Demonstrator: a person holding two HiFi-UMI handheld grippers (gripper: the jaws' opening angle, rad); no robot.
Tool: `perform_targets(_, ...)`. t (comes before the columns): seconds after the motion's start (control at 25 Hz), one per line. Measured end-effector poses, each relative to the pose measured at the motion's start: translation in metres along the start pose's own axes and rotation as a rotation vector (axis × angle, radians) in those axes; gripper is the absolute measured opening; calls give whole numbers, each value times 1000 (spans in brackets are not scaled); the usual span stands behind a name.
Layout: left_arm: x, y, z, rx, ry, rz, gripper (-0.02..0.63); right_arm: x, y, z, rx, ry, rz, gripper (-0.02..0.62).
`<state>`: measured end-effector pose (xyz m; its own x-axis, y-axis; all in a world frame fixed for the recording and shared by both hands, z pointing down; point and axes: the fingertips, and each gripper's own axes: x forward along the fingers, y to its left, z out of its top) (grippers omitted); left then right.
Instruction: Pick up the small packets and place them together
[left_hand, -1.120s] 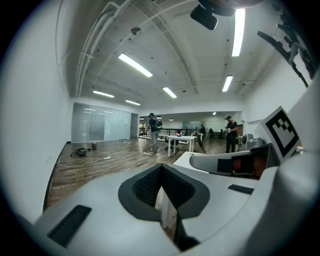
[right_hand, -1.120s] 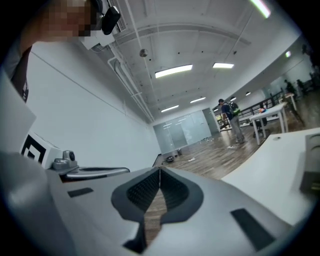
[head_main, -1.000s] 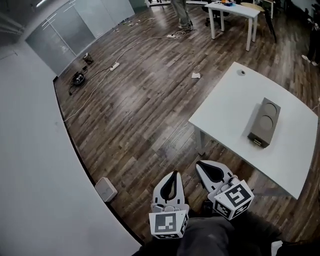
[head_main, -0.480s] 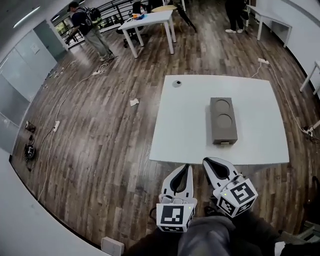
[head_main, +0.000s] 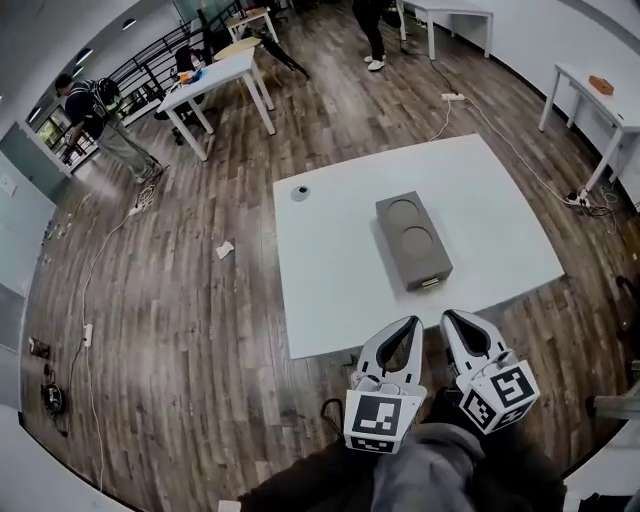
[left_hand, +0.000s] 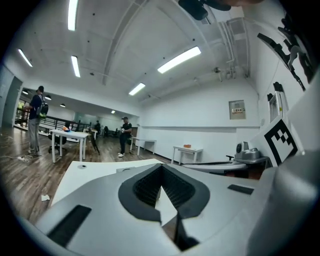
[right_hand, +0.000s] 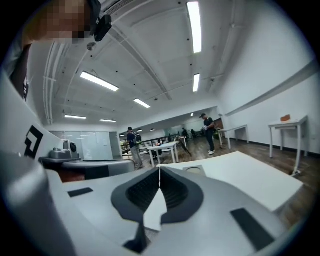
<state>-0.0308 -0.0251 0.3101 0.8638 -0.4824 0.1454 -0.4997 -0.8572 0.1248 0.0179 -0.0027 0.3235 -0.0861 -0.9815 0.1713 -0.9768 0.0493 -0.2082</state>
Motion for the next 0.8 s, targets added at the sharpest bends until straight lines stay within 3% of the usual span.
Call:
perform_targets(0.12,12,-3,-3,-2,15,-49,-6,-2,-12,0,6,-10,-58,6)
perform_targets(0.32,30,14,-2,3,2,-38,-6,14,-27,2,0,-41,-76,6)
perform_targets(0.8,65,46,-5,35,58,14,-6,78,-37,11,-1,-56,16,6)
